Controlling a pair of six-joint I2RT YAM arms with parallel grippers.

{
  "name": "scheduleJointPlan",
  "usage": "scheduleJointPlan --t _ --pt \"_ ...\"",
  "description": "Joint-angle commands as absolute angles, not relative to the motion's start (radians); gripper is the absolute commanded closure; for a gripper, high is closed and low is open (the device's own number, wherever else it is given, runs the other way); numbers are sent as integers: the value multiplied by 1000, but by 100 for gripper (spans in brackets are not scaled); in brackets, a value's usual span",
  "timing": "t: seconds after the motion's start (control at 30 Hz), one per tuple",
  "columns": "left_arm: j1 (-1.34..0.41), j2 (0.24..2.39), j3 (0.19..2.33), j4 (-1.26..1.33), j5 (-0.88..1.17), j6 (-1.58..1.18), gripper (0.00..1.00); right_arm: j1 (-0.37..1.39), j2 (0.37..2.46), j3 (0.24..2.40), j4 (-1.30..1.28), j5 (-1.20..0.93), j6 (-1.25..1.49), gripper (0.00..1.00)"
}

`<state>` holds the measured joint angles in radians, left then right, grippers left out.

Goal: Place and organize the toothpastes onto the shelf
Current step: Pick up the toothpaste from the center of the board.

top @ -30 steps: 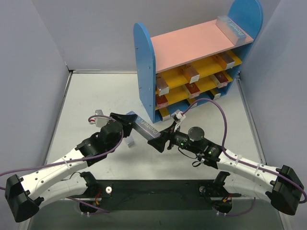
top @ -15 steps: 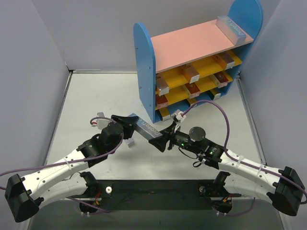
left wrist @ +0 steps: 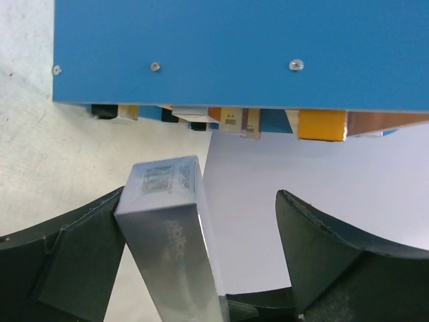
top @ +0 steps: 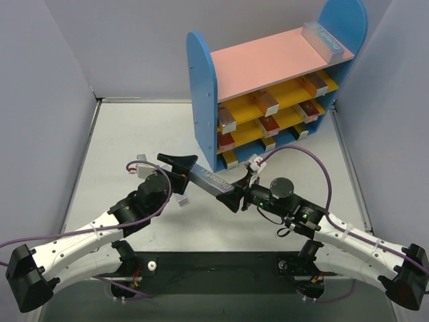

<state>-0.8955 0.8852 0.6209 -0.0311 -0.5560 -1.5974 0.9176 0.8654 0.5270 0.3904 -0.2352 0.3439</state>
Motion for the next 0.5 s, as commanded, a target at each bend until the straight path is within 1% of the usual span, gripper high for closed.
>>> scheduleJointPlan --t 0.0,0.17,0.27,0.3,0.47 --pt "-896 825 591 178 -649 -1404 3 919 782 632 298 -204 259 91" --pt "-874 749 514 293 -724 -1243 3 916 700 730 88 -134 144 94" --pt "-848 717 512 293 -739 -1067 3 899 675 816 -41 -107 85 94" --pt "-844 709 515 287 -753 -966 3 891 669 843 -72 -101 72 94" --pt "-807 666 511 227 -785 -767 3 801 680 1033 -265 -83 -20 95"
